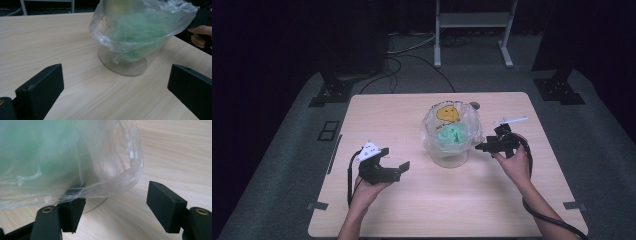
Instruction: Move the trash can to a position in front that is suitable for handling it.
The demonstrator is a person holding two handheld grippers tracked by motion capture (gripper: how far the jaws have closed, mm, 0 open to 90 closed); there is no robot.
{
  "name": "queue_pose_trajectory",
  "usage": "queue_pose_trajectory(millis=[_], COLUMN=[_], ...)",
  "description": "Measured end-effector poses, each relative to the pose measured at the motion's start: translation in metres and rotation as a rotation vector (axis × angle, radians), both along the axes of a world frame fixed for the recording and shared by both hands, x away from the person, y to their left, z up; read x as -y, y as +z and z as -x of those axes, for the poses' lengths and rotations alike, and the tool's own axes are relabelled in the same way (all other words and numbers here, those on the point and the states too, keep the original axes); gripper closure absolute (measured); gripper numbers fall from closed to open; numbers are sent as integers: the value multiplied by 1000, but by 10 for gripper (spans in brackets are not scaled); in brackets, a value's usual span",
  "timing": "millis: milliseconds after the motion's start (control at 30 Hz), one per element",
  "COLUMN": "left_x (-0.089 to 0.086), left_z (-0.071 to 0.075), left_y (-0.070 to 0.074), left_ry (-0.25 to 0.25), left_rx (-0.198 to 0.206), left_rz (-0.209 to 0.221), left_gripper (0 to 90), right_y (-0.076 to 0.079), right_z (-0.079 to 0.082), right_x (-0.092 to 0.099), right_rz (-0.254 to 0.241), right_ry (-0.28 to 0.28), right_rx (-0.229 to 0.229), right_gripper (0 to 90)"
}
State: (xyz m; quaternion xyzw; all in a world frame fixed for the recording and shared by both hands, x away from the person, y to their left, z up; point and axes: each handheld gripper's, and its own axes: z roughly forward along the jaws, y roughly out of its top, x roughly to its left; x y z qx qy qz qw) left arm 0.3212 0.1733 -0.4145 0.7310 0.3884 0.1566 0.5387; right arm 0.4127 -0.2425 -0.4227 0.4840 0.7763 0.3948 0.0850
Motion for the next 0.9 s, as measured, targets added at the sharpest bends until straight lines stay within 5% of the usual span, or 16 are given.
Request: queue_pose_trajectory(millis=[300, 900], left_x=[2, 11], left_z=[-5, -24], left_y=[13, 35], left_ry=[-25, -10], left_rx=[18, 41], left_rz=[45, 29], left_gripper=[0, 0], right_y=[-1, -1], right_z=[-9, -13], right_x=[-34, -77], right_rz=[-16, -9], right_ry=[72, 219], right_rx=[12, 52], right_gripper=[307, 299])
